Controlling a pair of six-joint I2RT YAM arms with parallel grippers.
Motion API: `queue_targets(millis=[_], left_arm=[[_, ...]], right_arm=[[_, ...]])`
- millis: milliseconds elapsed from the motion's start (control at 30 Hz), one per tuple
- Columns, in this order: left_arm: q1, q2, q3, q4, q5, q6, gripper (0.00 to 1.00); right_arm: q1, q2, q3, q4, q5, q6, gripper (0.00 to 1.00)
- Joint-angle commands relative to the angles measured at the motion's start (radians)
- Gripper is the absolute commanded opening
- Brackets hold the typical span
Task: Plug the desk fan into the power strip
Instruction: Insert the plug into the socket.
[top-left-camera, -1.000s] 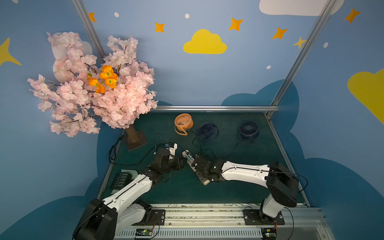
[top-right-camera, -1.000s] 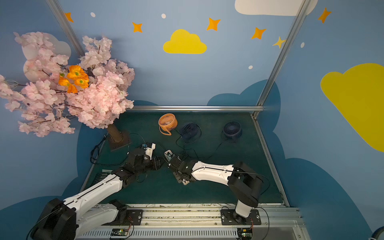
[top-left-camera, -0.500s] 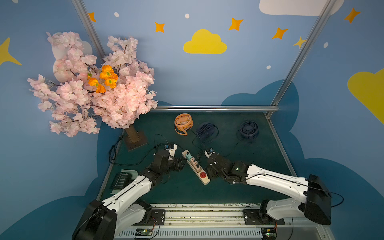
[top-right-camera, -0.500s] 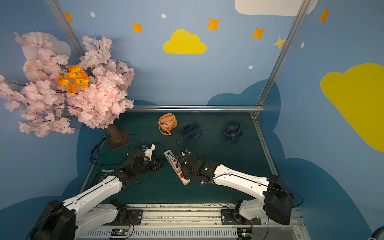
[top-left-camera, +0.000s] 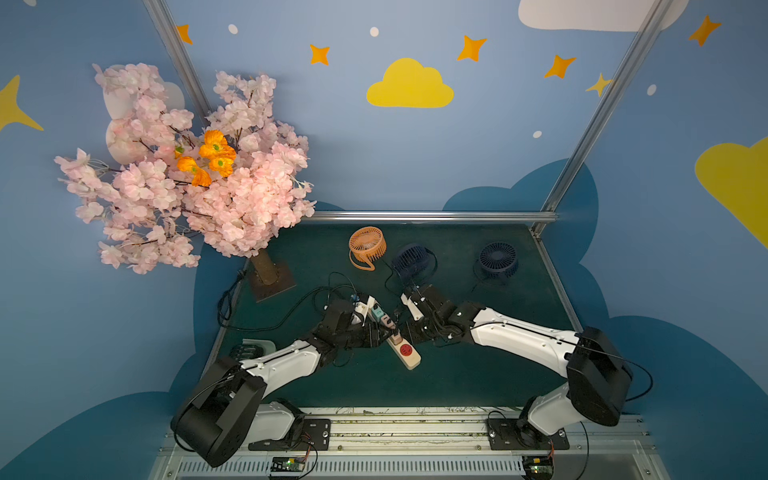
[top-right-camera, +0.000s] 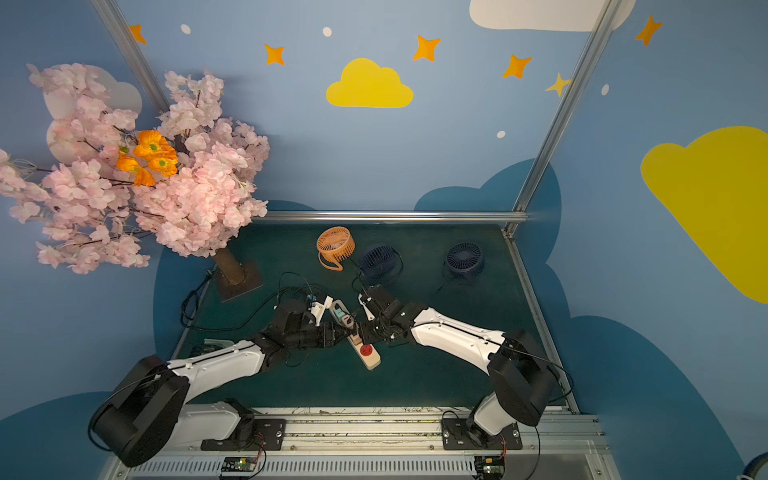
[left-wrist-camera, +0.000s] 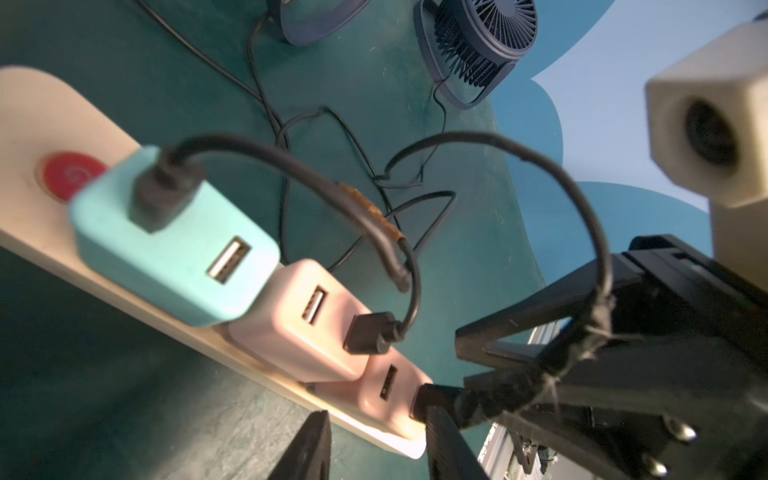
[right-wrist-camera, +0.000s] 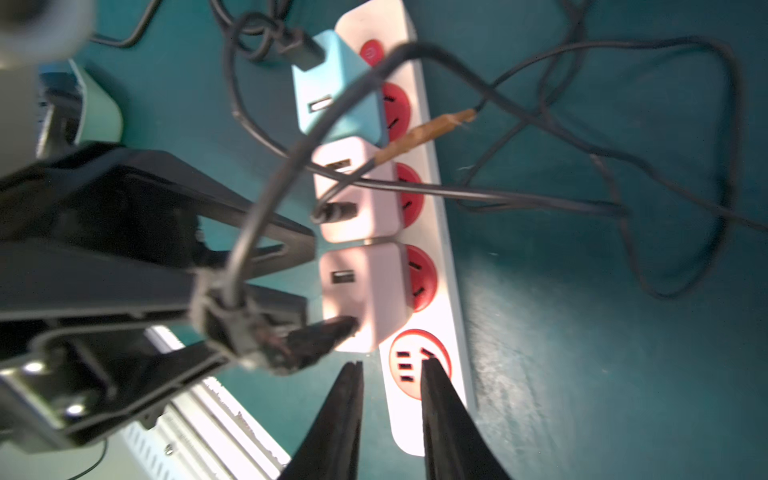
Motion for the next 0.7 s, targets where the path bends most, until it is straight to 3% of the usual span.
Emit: queue_targets(millis=[0,300,667], left_arm=[[-0.003,0.025,0.014,0.043,0.011,-0.035,0.38],[-0.001,0.062,0.024,0.040,0.004,-0.034,0.35],[-0.015,0.090,0.024,-0.015,0.026,-0.015,0.32]], right_arm=[[-0.013,0.023,0.027,0.024,-0.065,0.015,0.27],[-0.031,0.065,0.032,0.041,-0.088,0.015,0.20],[-0.044,0.105,0.025,0.047,-0.117,0.024,0.20]])
